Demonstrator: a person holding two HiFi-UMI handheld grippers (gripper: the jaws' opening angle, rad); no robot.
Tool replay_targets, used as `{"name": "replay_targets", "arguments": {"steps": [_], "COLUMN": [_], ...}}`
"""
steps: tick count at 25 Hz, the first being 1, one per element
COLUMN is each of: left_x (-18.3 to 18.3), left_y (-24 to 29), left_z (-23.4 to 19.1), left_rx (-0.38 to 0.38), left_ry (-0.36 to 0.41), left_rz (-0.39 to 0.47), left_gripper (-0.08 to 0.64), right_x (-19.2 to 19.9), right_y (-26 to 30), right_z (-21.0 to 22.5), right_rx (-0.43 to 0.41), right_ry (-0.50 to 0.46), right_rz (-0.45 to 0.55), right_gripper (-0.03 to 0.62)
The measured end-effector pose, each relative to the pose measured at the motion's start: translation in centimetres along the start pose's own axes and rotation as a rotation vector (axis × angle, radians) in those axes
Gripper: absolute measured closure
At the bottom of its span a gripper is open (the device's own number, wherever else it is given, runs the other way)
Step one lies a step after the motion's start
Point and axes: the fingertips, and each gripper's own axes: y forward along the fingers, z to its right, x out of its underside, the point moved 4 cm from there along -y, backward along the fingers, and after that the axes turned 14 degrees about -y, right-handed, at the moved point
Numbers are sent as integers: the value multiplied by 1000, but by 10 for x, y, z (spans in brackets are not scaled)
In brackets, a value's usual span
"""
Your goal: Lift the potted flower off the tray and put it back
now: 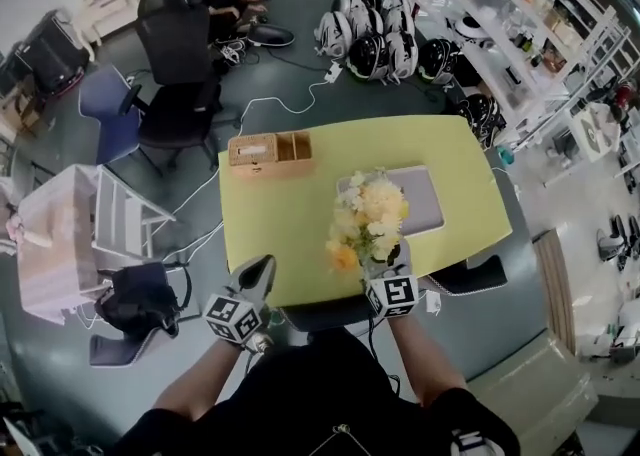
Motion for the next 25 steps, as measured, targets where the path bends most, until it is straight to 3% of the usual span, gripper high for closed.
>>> {"name": "replay_targets", "arguments": {"steps": [5, 14, 19, 25], "left_x": [13, 49, 62, 66], "left_y": [45, 94, 109, 128], "left_z": [0, -2, -10, -17], "left_rx": [-39, -124, -160, -169], "left_ry": [1, -18, -28, -7], "left_rz": [-7, -76, -96, -119], "left_gripper": [552, 552, 552, 552], "right_x": [60, 194, 248, 274], "right_y": [34, 83, 97, 105], "right_z": [63, 164, 188, 196], "right_rx": [17, 96, 143, 163], "right_ry": [-22, -3, 0, -8], "right_rz": [1, -104, -128, -122], "right_gripper": [370, 370, 370, 368]}}
